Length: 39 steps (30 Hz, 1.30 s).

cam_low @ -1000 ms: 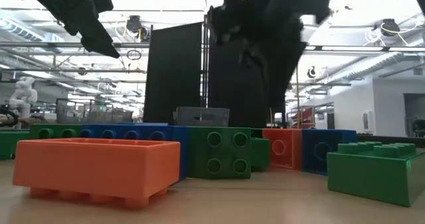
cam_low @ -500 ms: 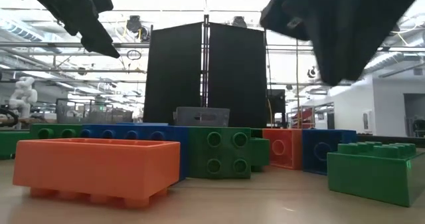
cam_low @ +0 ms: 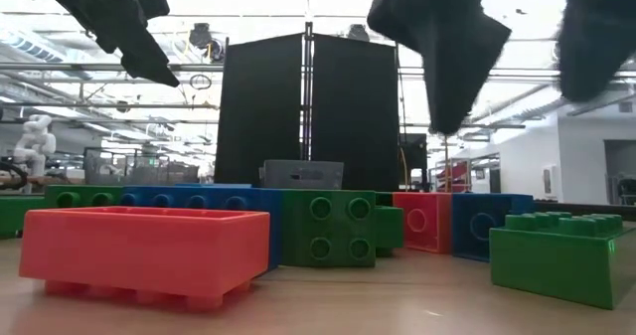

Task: Sort blocks
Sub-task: Put the green game piece into the top right black transparent bin

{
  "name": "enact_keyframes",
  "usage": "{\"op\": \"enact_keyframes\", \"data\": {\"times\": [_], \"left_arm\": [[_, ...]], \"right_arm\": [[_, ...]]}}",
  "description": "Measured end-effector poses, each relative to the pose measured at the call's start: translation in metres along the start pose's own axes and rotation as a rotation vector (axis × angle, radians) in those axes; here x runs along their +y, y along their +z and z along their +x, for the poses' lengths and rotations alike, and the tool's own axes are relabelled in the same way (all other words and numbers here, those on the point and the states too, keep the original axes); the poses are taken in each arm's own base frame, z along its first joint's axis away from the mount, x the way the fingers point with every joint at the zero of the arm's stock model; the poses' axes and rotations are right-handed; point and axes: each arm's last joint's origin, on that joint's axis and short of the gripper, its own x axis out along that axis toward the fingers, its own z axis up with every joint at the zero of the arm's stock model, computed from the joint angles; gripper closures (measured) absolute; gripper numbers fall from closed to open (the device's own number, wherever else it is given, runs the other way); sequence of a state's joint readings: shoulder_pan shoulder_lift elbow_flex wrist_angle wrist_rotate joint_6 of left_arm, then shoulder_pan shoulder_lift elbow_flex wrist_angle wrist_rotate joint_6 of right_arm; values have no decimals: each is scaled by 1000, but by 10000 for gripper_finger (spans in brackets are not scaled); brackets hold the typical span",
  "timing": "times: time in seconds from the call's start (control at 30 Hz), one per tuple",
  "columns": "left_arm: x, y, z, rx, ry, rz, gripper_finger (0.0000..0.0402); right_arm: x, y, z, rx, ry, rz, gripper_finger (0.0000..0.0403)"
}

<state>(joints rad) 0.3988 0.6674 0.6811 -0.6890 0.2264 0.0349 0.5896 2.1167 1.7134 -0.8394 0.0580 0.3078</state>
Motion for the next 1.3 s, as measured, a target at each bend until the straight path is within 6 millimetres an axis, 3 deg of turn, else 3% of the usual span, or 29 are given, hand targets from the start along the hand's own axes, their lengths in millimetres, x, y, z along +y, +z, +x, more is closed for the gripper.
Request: {"op": "enact_keyframes", "data": {"times": [0.47, 0.63, 0.8, 1.0, 1.17, 1.3], "left_arm": [[0, 0, 0, 0, 0, -1, 79], [0, 0, 0, 0, 0, -1, 79], [0, 0, 0, 0, 0, 0, 79], [0, 0, 0, 0, 0, 0, 79], [0, 0, 0, 0, 0, 0, 79], [0, 0, 0, 0, 0, 0, 79]], "right_arm": [[1, -9, 37, 120, 2, 9, 155], [1, -13, 38, 167, 11, 19, 159], [0, -13, 38, 166, 1, 19, 193], [-5, -22, 48, 176, -13, 27, 278], [-10, -23, 51, 172, 0, 50, 280], [-16, -11, 37, 163, -64, 17, 280]]}}
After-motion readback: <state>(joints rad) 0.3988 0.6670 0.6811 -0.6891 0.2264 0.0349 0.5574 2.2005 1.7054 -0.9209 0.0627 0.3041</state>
